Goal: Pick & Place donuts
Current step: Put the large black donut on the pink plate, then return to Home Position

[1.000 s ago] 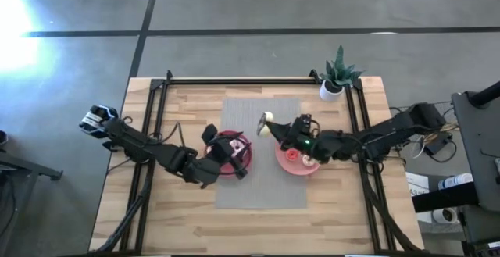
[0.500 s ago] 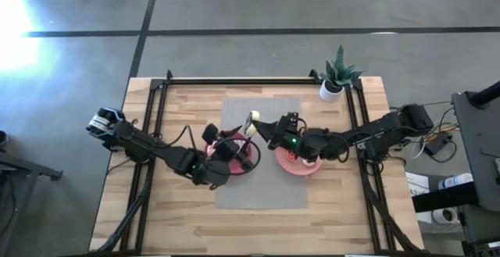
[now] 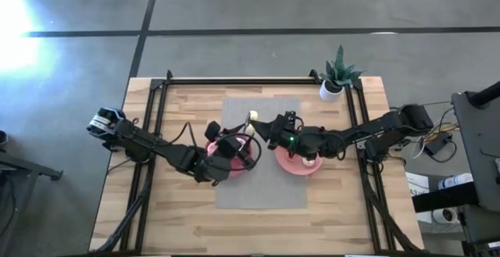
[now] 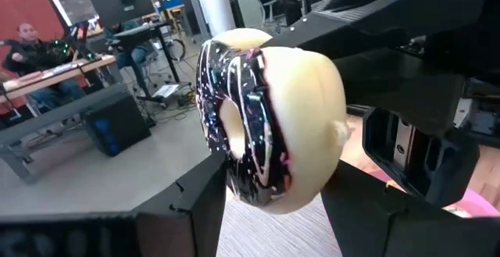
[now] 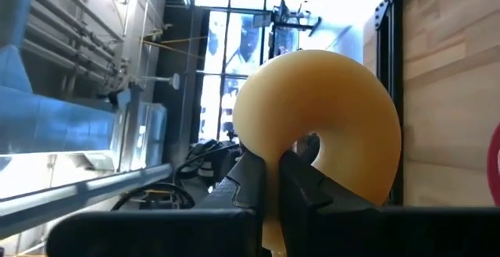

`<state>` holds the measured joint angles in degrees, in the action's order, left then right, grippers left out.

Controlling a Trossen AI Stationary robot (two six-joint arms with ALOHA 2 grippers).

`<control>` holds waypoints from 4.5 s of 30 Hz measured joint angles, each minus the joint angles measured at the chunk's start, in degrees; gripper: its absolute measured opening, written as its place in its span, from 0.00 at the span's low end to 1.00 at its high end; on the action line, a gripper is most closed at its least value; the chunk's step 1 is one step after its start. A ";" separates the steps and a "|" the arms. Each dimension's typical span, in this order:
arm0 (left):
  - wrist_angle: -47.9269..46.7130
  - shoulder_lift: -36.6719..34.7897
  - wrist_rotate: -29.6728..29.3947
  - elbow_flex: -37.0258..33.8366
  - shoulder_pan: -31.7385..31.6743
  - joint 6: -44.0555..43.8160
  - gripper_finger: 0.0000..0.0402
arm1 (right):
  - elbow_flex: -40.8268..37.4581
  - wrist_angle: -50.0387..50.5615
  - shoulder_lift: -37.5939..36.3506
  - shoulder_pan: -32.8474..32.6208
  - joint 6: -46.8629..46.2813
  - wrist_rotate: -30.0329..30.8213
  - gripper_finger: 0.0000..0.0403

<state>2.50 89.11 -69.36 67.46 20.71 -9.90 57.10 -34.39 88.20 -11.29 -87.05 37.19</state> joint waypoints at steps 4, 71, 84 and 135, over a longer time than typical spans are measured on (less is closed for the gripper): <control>-0.15 -0.01 0.28 0.28 0.02 2.52 0.36 | -0.02 1.20 0.00 0.02 0.45 -1.25 0.04; -53.28 12.90 42.53 0.03 0.04 -13.89 0.39 | -0.22 60.35 -25.33 1.66 25.59 -18.01 0.40; -56.54 -0.84 45.74 3.03 2.60 -17.43 0.42 | -0.22 59.30 -28.94 1.68 28.62 -19.27 0.39; 11.86 -67.96 81.95 -56.55 -18.97 -16.79 0.42 | -52.56 38.73 -69.20 -7.56 37.19 -13.55 0.36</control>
<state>14.36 21.15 12.59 10.91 1.74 -26.69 4.54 4.34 19.00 -18.85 -49.86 23.64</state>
